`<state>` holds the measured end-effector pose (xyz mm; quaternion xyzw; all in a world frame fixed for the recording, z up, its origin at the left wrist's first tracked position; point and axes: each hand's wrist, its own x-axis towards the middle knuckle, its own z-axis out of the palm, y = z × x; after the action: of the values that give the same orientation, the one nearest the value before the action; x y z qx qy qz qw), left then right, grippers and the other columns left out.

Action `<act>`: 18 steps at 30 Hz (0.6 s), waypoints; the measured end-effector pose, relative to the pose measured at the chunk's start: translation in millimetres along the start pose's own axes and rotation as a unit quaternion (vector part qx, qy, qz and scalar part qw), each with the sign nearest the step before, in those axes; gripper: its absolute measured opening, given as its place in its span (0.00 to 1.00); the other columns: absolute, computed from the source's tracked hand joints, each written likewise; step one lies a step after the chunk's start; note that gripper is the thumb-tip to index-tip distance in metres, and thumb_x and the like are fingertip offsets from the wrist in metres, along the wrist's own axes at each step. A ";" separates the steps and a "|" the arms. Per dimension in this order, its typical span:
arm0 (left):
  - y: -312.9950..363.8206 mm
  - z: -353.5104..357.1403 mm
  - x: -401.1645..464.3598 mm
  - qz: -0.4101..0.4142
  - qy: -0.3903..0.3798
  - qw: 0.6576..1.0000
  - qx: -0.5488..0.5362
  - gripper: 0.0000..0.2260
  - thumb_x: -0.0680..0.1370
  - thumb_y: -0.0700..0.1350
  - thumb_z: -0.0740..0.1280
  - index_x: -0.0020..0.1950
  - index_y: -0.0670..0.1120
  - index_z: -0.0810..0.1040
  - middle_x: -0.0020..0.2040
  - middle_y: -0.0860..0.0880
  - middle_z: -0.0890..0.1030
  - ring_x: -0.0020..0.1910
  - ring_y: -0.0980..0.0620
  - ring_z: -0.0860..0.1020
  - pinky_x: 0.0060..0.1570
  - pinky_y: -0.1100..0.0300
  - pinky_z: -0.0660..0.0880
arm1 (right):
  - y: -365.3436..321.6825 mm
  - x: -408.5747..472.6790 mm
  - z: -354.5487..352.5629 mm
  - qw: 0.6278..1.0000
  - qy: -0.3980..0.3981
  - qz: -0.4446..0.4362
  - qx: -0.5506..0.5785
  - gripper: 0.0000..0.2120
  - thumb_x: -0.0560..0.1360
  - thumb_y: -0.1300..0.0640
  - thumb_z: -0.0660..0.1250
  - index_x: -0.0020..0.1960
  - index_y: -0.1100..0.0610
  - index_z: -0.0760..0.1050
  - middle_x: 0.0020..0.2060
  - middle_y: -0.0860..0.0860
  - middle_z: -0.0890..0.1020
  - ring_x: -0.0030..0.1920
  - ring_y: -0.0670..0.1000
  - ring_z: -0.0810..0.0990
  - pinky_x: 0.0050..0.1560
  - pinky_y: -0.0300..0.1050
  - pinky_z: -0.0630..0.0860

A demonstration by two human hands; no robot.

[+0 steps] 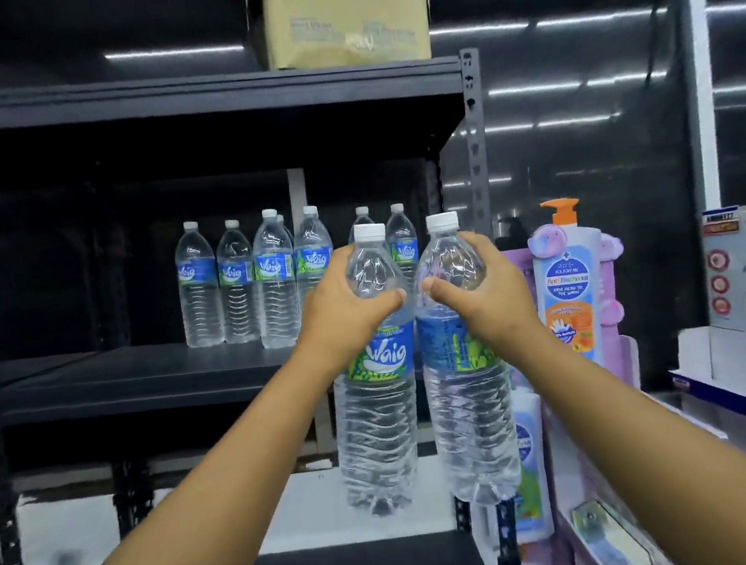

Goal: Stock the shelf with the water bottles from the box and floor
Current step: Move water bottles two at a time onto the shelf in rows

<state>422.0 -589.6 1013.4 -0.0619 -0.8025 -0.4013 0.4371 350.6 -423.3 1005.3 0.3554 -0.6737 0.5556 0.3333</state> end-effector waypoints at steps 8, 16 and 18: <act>-12.5 2.5 73.1 0.034 0.020 0.999 0.008 0.32 0.72 0.49 0.73 0.73 0.52 0.64 0.46 0.56 0.76 0.36 0.60 0.73 0.37 0.63 0.73 | 19.1 69.9 23.6 0.999 0.025 -0.026 -0.002 0.31 0.66 0.45 0.74 0.66 0.50 0.71 0.57 0.47 0.80 0.57 0.49 0.79 0.57 0.45 0.74; -24.3 15.1 128.6 0.034 0.061 0.998 0.008 0.25 0.72 0.48 0.73 0.67 0.52 0.69 0.42 0.60 0.74 0.39 0.59 0.74 0.36 0.64 0.71 | 32.7 124.6 37.5 0.999 0.019 -0.041 0.026 0.21 0.69 0.53 0.74 0.60 0.49 0.72 0.46 0.43 0.80 0.46 0.41 0.79 0.41 0.30 0.71; -29.6 20.6 140.9 0.026 0.067 0.997 0.018 0.25 0.72 0.49 0.72 0.67 0.53 0.69 0.42 0.60 0.73 0.38 0.61 0.73 0.33 0.64 0.70 | 41.4 135.3 41.8 0.999 0.023 -0.038 0.031 0.19 0.70 0.54 0.74 0.58 0.47 0.72 0.44 0.42 0.79 0.44 0.39 0.78 0.39 0.27 0.71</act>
<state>309.3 -630.5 1095.6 -0.0478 -0.7767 -0.3782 0.5014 242.0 -473.8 1091.6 0.3781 -0.6343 0.5714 0.3580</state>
